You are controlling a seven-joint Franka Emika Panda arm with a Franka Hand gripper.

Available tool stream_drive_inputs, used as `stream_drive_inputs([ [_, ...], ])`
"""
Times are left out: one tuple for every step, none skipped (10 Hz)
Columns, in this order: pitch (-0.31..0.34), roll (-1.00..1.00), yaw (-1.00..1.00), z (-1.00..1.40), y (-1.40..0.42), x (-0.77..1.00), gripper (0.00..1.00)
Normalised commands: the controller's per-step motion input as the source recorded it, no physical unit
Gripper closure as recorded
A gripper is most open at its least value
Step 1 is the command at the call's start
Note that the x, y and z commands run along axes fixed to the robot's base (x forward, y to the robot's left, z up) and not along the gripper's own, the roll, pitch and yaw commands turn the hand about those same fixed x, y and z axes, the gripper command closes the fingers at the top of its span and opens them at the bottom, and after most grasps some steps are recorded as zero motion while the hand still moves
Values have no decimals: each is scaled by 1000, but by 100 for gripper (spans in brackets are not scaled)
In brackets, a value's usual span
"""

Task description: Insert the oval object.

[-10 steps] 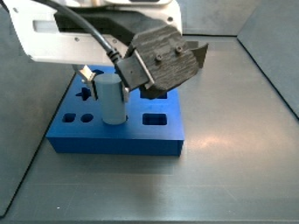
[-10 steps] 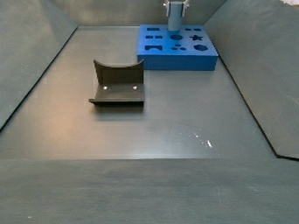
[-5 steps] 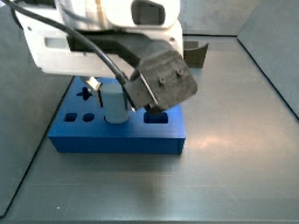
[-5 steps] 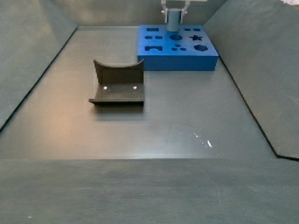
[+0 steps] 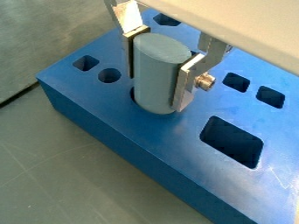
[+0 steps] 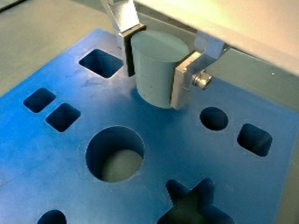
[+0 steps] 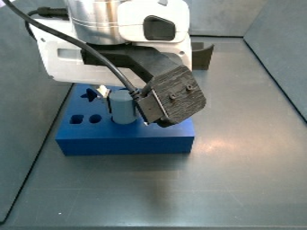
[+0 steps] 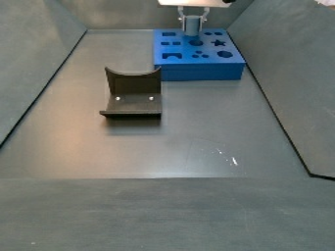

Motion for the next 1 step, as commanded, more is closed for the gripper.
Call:
stream_drive_inputs([
  [0,0,0,0,0,0,100],
])
